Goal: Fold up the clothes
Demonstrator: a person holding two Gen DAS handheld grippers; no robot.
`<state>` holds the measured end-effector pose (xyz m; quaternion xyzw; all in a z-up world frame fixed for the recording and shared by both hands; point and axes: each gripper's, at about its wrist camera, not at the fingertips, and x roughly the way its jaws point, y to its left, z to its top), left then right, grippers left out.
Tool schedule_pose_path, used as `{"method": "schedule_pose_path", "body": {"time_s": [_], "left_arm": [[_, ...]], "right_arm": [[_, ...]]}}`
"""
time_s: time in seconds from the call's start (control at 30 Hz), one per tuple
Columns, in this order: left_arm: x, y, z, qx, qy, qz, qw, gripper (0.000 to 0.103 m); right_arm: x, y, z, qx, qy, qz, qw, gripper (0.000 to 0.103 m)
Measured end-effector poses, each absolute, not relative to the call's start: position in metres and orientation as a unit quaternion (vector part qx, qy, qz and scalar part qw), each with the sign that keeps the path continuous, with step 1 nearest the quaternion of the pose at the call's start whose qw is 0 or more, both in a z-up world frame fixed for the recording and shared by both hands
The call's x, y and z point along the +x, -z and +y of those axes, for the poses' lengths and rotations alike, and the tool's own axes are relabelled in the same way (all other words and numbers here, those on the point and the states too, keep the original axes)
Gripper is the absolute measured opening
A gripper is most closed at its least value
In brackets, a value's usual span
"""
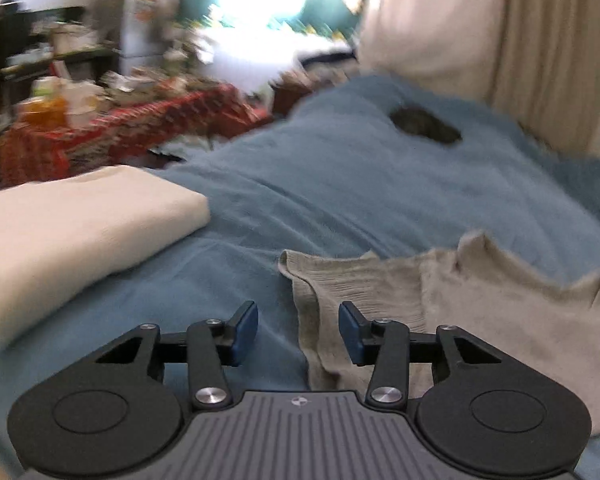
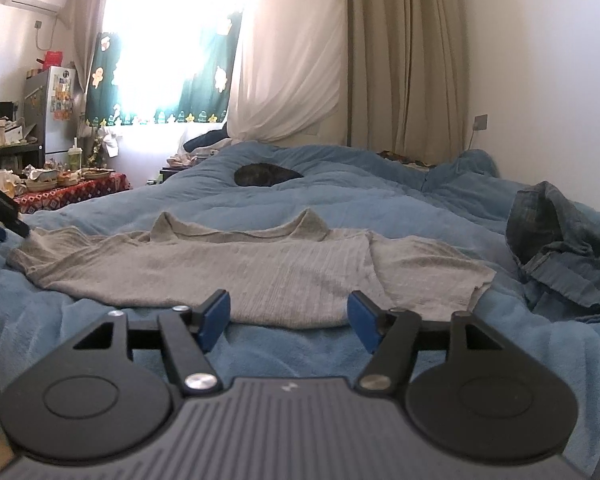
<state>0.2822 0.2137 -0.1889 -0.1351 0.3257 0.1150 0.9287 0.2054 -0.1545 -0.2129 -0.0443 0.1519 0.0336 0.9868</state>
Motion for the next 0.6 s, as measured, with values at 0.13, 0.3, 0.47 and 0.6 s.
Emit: {"method": "schedule_pose_path", "body": {"time_s": [0.13, 0.3, 0.47, 0.6], "left_arm": [[0.305, 0.199, 0.230, -0.143, -0.079, 0.357, 0.920, 0.038], [0.308, 0.186, 0.221, -0.136, -0.059, 0.336, 0.930, 0.003], [0.307, 0.156, 0.187, -0.102, -0.033, 0.303, 0.947, 0.003], [0.315, 0.128, 0.149, -0.082, 0.014, 0.284, 0.955, 0.003]], "right_arm": [[0.203, 0.211, -0.156, -0.048, -0.032, 0.152, 0.987, 0.069], [0.200, 0.209, -0.158, -0.051, -0.031, 0.151, 0.987, 0.069], [0.202, 0.201, -0.164, -0.047, -0.025, 0.141, 0.988, 0.070], [0.200, 0.192, -0.172, -0.042, -0.017, 0.129, 0.991, 0.070]]}}
